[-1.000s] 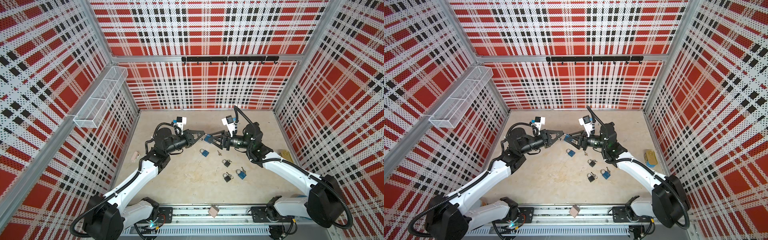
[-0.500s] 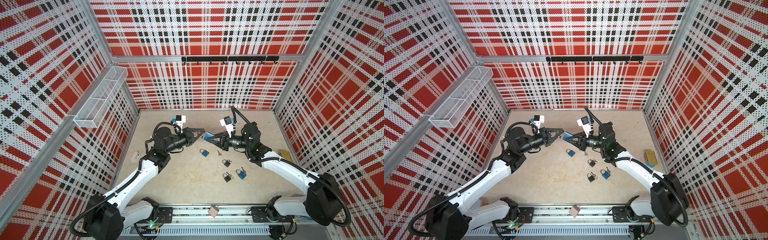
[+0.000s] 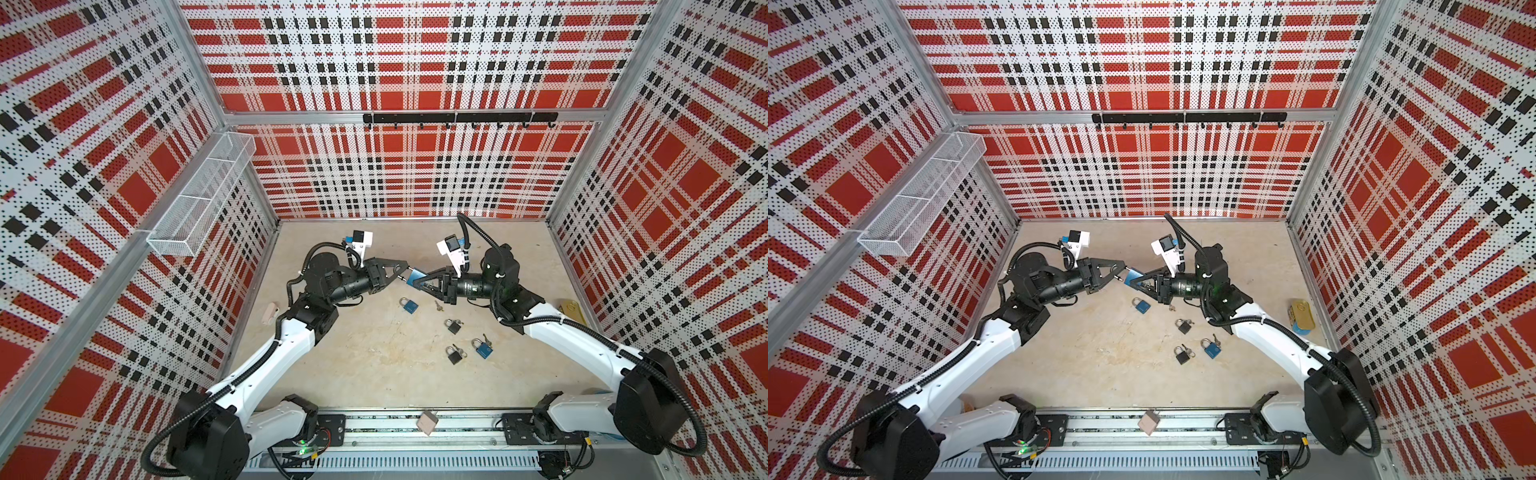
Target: Lock with the key
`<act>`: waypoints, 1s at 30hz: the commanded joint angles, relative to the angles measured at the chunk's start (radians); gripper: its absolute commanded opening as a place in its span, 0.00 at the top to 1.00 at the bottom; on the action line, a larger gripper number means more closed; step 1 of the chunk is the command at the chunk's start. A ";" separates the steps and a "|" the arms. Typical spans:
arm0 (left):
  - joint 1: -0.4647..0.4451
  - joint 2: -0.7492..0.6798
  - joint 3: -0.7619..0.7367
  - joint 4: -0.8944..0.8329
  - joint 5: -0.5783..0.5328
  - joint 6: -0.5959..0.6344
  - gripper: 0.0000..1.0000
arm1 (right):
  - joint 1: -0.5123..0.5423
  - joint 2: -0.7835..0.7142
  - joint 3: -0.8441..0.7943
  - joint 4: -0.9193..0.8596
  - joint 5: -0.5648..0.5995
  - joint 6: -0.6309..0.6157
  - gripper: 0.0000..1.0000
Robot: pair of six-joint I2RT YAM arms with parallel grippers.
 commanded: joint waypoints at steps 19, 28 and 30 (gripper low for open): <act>0.066 0.051 0.028 -0.003 0.144 0.112 0.58 | -0.003 -0.022 0.082 -0.006 -0.079 0.082 1.00; 0.038 0.057 0.023 0.067 0.204 0.085 0.62 | -0.002 -0.013 0.097 -0.041 -0.068 0.076 1.00; 0.038 0.046 0.016 0.072 0.217 0.078 0.63 | -0.003 -0.008 0.098 -0.040 -0.067 0.077 1.00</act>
